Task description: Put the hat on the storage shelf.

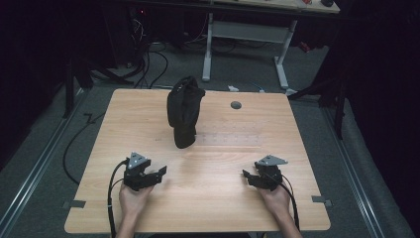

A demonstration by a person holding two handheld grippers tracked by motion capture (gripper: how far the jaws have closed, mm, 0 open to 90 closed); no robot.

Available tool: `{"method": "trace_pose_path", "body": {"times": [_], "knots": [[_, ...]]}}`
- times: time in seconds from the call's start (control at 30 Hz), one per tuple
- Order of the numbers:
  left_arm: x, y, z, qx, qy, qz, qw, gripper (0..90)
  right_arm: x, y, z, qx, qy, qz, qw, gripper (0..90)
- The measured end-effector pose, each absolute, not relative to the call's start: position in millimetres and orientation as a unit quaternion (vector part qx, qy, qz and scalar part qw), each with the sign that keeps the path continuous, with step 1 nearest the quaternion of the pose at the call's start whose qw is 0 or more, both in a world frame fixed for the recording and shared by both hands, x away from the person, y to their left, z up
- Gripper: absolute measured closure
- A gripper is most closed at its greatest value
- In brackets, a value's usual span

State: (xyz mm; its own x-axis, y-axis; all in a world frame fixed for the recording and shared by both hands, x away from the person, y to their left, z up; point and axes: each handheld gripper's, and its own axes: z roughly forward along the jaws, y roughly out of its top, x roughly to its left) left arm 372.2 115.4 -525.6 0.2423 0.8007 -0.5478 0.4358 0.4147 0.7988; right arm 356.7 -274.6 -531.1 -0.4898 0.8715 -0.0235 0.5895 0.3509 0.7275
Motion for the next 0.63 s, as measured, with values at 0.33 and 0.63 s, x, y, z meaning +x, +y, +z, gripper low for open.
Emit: {"method": "trace_pose_path", "body": {"times": [0.33, 0.63], "knots": [[374.3, 104.5, -545.2, 0.558, 0.597, 0.194, 0.543, 27.9, 356.7, -274.6, -531.1, 0.460, 0.795, 0.337, 0.210, 38.7], [372.7, 101.0, -546.9, 0.567, 0.591, 0.207, 0.535, 27.2, 356.7, -274.5, -531.1, 0.460, 0.795, 0.337, 0.210, 38.7]]}}
